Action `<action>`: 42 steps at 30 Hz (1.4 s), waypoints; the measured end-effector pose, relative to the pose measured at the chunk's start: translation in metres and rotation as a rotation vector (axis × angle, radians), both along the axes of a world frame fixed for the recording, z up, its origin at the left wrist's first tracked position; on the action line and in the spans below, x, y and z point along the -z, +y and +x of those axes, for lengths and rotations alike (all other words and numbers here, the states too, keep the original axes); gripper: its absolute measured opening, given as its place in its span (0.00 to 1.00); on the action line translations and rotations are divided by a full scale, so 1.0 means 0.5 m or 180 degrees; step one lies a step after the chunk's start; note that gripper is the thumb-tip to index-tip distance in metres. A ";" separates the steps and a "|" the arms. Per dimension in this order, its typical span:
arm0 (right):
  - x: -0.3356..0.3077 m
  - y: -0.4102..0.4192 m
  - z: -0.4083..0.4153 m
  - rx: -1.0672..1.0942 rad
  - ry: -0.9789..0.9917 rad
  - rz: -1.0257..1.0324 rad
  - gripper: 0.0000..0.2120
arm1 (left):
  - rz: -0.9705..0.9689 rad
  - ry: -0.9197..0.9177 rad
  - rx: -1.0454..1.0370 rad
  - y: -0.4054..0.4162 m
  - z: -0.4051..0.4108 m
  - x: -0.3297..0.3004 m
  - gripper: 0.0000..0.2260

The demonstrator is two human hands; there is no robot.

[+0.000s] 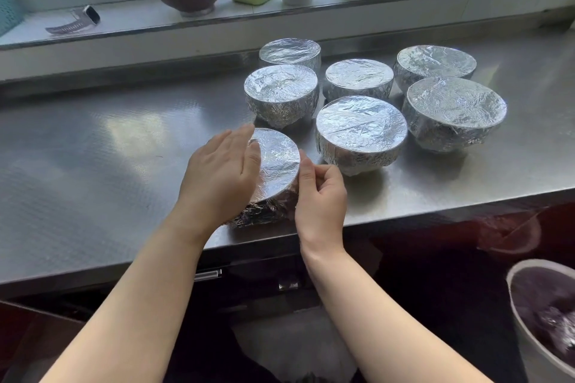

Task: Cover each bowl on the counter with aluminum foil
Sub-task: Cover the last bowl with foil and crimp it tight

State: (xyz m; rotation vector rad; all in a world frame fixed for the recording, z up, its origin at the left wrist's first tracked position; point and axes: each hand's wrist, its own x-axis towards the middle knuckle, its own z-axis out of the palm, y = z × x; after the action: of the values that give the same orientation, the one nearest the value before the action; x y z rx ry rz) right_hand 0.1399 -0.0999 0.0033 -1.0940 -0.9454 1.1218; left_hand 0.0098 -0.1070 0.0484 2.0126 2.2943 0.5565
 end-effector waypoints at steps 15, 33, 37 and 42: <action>0.000 0.019 -0.014 -0.0050 0.1205 -0.0455 0.10 | 0.0020 0.0042 -0.0035 0.001 0.002 0.001 0.31; 0.002 -0.023 0.019 -0.0591 -0.0324 0.0571 0.18 | -0.0127 0.0198 -0.0485 -0.002 0.038 0.000 0.25; 0.004 -0.023 0.009 -0.0524 -0.0204 0.0611 0.15 | -0.0102 0.0137 -0.0583 -0.003 0.046 -0.001 0.25; 0.000 -0.024 0.000 -0.0228 0.0257 0.0464 0.14 | -0.0076 0.0098 -0.0608 -0.003 0.047 -0.003 0.24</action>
State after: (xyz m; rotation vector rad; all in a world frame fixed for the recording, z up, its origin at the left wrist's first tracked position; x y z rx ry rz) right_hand 0.1398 -0.1117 0.0031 -0.8964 -0.9929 1.1288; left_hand 0.0335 -0.1083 0.0500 1.8158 2.5158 0.5079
